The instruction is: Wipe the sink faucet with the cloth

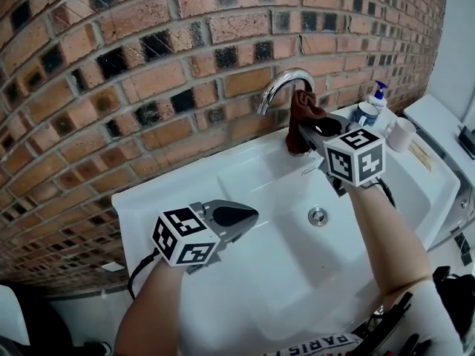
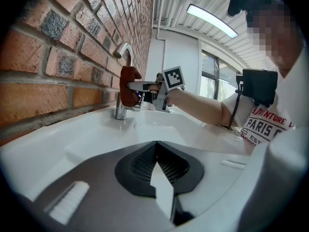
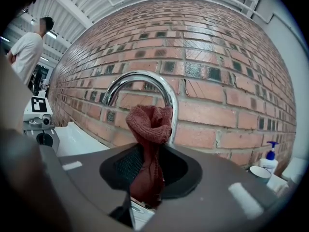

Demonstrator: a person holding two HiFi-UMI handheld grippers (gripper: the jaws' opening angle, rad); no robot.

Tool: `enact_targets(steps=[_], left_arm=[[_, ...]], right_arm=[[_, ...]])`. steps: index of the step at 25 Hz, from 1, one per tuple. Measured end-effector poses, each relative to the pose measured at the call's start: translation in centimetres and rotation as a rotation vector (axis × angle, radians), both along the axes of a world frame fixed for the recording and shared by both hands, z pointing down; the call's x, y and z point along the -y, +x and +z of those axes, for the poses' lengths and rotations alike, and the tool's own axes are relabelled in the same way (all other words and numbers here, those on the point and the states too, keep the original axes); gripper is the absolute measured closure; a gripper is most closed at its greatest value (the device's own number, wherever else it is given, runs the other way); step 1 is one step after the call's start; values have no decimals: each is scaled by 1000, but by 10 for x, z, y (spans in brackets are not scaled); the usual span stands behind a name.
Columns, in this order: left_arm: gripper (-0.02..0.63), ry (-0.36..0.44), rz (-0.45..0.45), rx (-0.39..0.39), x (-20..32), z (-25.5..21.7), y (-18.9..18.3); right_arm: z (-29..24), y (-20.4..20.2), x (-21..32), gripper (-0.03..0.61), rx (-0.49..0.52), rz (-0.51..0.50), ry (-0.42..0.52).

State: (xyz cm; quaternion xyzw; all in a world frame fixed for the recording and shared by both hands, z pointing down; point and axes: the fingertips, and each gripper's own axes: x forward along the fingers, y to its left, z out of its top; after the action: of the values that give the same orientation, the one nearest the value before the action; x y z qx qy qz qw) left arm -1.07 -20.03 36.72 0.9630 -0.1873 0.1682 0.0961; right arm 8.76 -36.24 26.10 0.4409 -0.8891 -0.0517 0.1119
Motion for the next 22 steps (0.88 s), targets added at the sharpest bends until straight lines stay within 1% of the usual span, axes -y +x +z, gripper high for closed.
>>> enact_targets(steps=[4,7,12,17,22], left_arm=[[607,-2,0,0,0,0,0],[607,-3,1,0,0,0,0],[607,-2,0,0,0,0,-1],[607,-3,1,1,-1,0,0],[607,-3,1,1,-1,0,0]], right_arm=[[0,-1,1,483,-11,6,-5],[-5,-1,1,483,3,11,-8],[-31,-4,-3,485,31,15,42],[-48,-16,-9,485,37,-10,70],[-53,-36,-21,485,43,-58,86]])
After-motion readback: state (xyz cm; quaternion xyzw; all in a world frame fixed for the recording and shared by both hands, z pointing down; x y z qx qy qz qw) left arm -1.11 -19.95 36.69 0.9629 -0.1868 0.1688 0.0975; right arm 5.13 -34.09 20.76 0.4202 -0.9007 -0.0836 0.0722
